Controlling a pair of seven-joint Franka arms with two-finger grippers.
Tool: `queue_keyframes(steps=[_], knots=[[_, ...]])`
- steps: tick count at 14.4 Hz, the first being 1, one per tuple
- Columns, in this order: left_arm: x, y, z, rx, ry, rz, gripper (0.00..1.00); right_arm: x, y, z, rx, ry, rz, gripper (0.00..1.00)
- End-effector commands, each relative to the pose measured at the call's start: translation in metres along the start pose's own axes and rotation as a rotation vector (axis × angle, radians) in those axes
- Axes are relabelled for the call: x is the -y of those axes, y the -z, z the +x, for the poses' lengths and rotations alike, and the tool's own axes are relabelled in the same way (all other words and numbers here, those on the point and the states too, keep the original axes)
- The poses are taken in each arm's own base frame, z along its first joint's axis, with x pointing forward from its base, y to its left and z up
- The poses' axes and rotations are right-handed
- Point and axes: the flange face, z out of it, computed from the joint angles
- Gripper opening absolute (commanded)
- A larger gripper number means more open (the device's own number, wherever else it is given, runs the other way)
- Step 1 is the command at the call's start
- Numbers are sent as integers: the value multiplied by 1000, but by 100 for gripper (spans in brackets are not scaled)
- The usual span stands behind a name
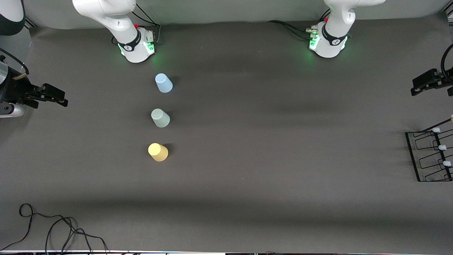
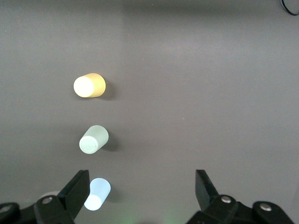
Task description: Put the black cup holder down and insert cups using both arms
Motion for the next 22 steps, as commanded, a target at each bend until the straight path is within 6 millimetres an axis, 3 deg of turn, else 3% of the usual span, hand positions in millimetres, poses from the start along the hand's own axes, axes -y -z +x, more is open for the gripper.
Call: queue_keyframes(steps=[1, 5, 8, 11, 15, 17, 21, 22], knots=[[47, -7, 4, 11, 85, 17, 100, 3, 2, 2, 5, -17, -9, 100], [126, -38, 10, 30, 201, 67, 100, 3, 3, 1, 3, -17, -9, 100], [170, -68, 17, 37, 212, 68, 100, 3, 3, 1, 3, -17, -9, 100], [209, -110, 34, 4, 253, 75, 100, 3, 3, 1, 3, -17, -9, 100], [233, -182, 64, 32, 256, 70, 100, 3, 3, 0, 5, -17, -9, 100], [249, -202, 64, 44, 209, 65, 97, 3, 3, 0, 8, -18, -8, 100], [283, -235, 66, 12, 161, 64, 73, 3, 2, 0, 17, -16, -8, 100], [299, -246, 61, 7, 145, 64, 70, 2, 2, -1, 17, -18, -8, 100]])
